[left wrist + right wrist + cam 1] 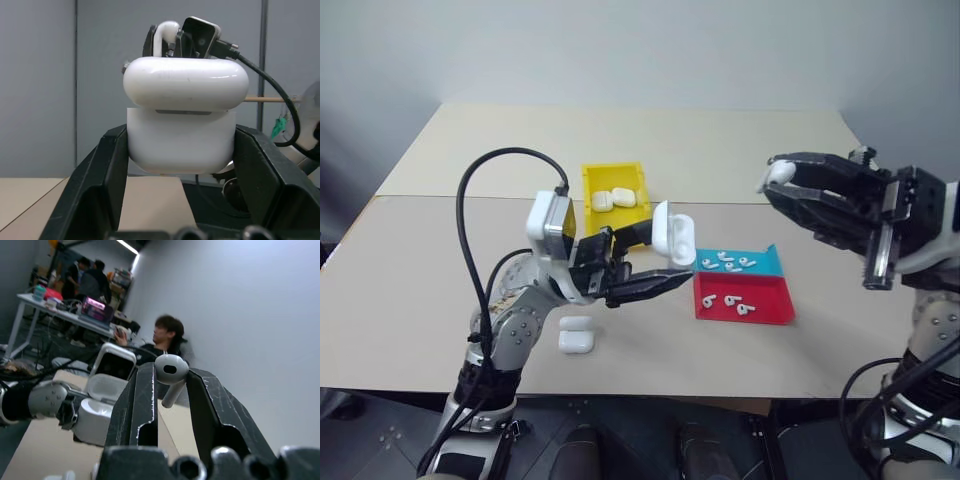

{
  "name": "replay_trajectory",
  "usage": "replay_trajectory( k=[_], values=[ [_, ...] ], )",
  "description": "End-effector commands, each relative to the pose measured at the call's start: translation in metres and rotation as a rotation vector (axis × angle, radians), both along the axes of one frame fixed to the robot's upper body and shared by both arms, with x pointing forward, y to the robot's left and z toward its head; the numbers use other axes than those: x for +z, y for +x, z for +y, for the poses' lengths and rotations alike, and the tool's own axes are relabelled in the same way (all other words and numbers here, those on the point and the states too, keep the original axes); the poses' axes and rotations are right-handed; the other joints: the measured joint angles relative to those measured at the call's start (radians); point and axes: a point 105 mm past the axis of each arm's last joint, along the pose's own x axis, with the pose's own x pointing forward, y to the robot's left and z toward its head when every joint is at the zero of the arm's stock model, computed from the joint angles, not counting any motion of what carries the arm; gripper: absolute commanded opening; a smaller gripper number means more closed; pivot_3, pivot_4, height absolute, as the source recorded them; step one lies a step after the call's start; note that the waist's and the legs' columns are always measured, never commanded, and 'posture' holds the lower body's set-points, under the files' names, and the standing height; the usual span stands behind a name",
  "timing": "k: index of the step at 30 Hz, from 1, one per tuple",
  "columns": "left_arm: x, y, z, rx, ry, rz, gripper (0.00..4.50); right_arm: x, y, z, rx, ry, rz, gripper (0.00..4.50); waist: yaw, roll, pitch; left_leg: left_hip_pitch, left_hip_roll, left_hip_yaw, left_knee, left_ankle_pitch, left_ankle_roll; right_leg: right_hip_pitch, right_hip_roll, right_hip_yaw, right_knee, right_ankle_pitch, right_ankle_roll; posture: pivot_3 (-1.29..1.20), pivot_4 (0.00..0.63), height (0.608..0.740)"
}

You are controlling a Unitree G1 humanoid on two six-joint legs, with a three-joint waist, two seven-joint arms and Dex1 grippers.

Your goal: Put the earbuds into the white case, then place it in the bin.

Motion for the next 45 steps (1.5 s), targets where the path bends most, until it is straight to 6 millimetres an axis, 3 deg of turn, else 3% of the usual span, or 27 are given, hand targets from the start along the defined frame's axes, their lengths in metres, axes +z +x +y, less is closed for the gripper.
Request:
replay_trajectory(
  k=[1,8,17,45],
  values=[
    [0.002,-0.007,-0.001,-0.030,-0.006,-0.046,2.80,-0.001,-0.003,0.007,0.081,0.003,-0.037,0.96,0.000,0.000,0.000,0.000,0.000,0.000,0.000,0.000,0.000,0.000,0.000,0.000,0.000,0.000,0.000,0.00,0.150,0.740],
    [0.000,-0.011,-0.001,-0.040,-0.011,-0.087,2.80,-0.015,0.005,0.027,0.177,-0.060,-0.016,0.96,0.001,0.000,0.000,0.000,0.000,0.000,0.000,0.000,0.000,0.000,0.000,0.000,0.000,0.000,0.000,0.00,0.150,0.740],
    [-0.004,-0.013,-0.003,-0.026,-0.004,-0.096,2.80,-0.022,0.008,0.039,0.188,-0.111,-0.008,0.96,0.002,0.000,0.000,0.000,0.000,0.000,0.000,0.000,0.000,0.000,0.000,0.000,0.000,0.000,0.000,0.00,0.150,0.740],
    [-0.004,-0.010,-0.005,-0.001,-0.015,-0.117,2.80,-0.046,0.014,0.041,0.132,-0.208,0.030,0.96,0.003,0.000,0.000,0.000,0.000,0.000,0.000,0.000,0.000,0.000,0.000,0.000,0.000,0.000,0.000,0.00,0.150,0.740]
  ],
)
